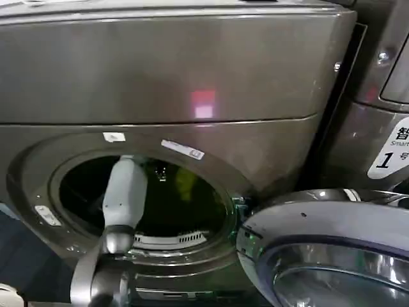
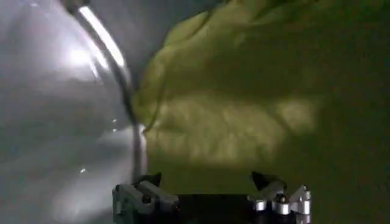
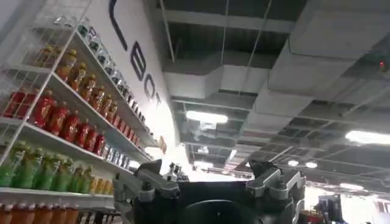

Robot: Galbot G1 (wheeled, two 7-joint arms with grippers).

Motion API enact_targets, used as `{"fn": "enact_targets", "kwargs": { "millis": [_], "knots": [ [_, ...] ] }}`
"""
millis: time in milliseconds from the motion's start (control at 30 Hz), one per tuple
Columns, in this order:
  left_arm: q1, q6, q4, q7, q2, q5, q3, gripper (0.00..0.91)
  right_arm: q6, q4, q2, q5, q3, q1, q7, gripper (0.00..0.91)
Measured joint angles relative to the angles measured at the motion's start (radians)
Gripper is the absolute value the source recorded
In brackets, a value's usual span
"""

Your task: Grasp the clothes from the dryer.

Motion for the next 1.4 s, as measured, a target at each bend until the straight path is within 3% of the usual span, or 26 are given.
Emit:
{"fn": "enact_targets", "kwargs": {
  "millis": [833, 867, 900, 933, 1400],
  "knots": [
    [-0.013, 0.035, 0.248, -0.005, 0.029, -0.163, 0.001, 0.907, 0.006, -0.010, -0.005, -0.016, -0.026, 0.015, 0.001, 0.907],
    [-0.012, 0.035, 0.252, -0.005, 0.030, -0.167, 0.001, 0.637, 0.006, -0.010, -0.005, -0.016, -0.026, 0.015, 0.001, 0.907],
    [-0.011, 0.036, 0.255, -0.005, 0.030, -0.172, 0.002, 0.046, 0.006, -0.010, -0.005, -0.016, -0.026, 0.015, 0.001, 0.907],
    [-0.011, 0.036, 0.257, -0.005, 0.031, -0.177, 0.002, 0.000, 0.006, -0.010, -0.004, -0.016, -0.027, 0.015, 0.001, 0.907],
    [0.008, 0.033, 0.277, -0.024, 0.038, -0.240, 0.017, 0.000, 0.009, -0.011, 0.000, -0.018, -0.037, 0.022, 0.001, 0.907]
  ]
}}
